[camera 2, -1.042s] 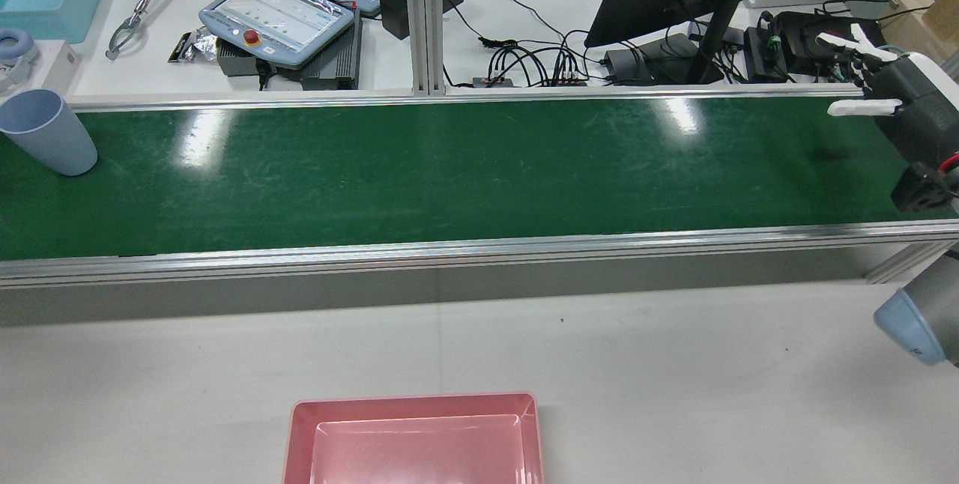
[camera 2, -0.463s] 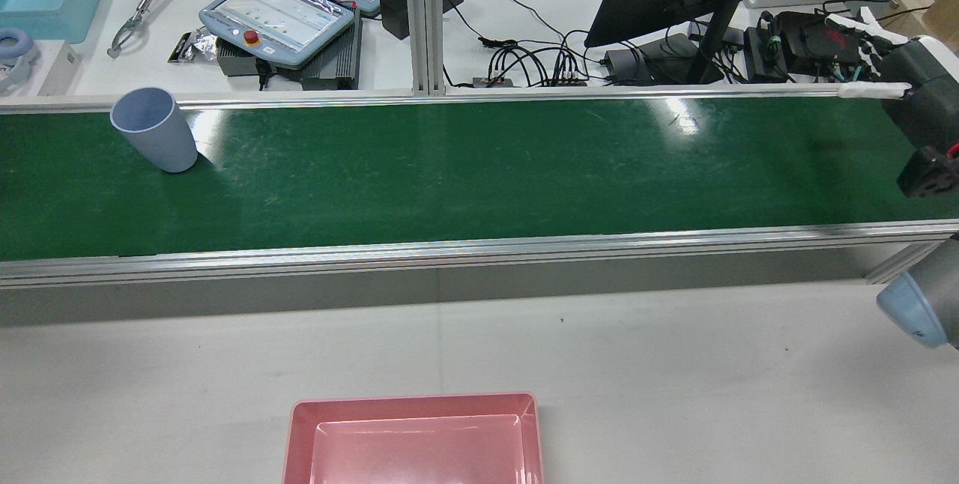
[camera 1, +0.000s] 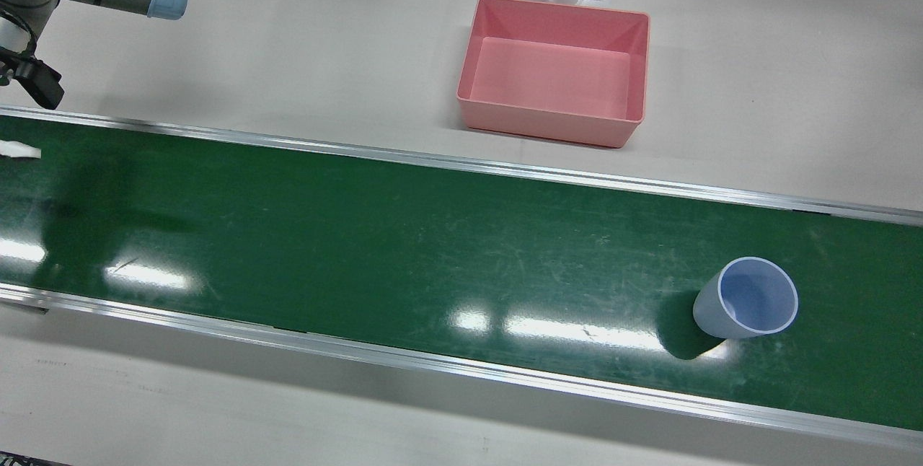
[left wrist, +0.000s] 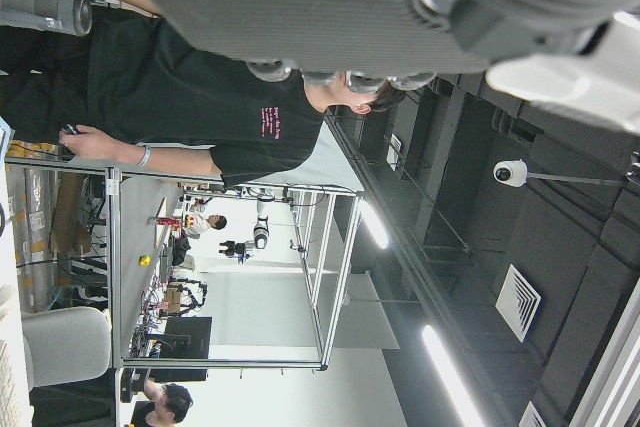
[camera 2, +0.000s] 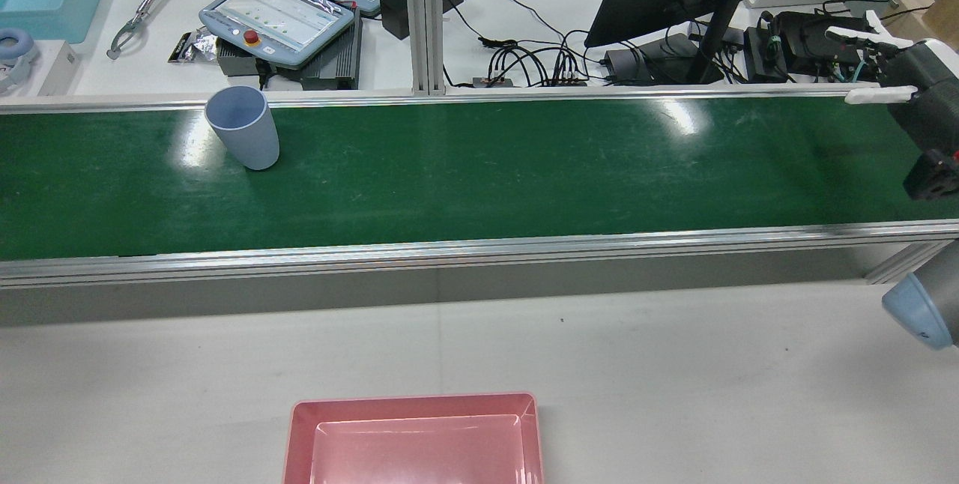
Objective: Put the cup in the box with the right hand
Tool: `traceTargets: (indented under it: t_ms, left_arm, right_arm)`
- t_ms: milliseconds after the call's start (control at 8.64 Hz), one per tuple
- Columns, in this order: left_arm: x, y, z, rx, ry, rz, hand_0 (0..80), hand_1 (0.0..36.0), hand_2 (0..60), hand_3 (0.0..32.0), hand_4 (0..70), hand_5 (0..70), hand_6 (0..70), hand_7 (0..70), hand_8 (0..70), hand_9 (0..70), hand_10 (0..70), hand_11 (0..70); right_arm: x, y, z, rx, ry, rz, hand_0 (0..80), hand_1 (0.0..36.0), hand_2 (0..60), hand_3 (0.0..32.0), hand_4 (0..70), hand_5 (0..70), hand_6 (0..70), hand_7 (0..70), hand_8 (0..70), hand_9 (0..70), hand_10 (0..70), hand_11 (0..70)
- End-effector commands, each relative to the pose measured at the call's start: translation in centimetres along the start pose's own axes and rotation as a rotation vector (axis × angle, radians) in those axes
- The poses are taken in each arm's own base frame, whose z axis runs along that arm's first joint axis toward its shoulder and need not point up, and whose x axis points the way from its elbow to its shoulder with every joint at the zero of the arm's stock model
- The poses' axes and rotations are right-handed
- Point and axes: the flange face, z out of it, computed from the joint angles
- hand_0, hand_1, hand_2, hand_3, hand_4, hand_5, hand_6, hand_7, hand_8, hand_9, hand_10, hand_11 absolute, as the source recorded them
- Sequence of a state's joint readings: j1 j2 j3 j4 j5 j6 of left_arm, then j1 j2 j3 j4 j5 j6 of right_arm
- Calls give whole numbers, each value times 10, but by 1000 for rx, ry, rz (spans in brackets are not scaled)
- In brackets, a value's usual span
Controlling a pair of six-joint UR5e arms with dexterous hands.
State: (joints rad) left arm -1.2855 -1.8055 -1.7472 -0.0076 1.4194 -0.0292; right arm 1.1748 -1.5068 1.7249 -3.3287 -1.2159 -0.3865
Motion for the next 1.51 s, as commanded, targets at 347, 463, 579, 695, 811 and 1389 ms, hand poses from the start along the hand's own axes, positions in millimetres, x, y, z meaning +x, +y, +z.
traceTargets:
  t_ms: [347,463,579,695,811,1389]
  left_arm:
    - [0,0,0,0,-1,0,0,0,0,0,0,0,0,0,0,0,0,0]
    - [0,0,0,0,-1,0,0,0,0,0,0,0,0,0,0,0,0,0]
    - [0,0,0,0,-1,0,0,0,0,0,0,0,0,0,0,0,0,0]
    - [0,0,0,0,-1,0,0,0,0,0,0,0,0,0,0,0,0,0]
    - [0,-1,0,2,-1,0,0,0,0,0,0,0,0,0,0,0,0,0]
    - [0,-1,0,0,1,0,0,0,0,0,0,0,0,0,0,0,0,0]
  right_arm:
    - [14,6,2,-11,24,1,489,112,49,0,88,34,10,0,0,0,0,0]
    - [17,8,2,-13,30,1,491,100,24,0,100,33,9,0,0,0,0,0]
    - [20,10,2,-17,35,2,494,92,0,0,110,33,9,0,0,0,0,0]
    - [25,11,2,-20,43,4,486,109,49,0,88,33,9,0,0,0,0,0]
    - [26,11,1,-21,46,4,491,101,25,0,98,33,9,0,0,0,0,0]
    - [25,-11,-19,-58,5,4,470,130,125,0,44,33,4,0,0,0,0,0]
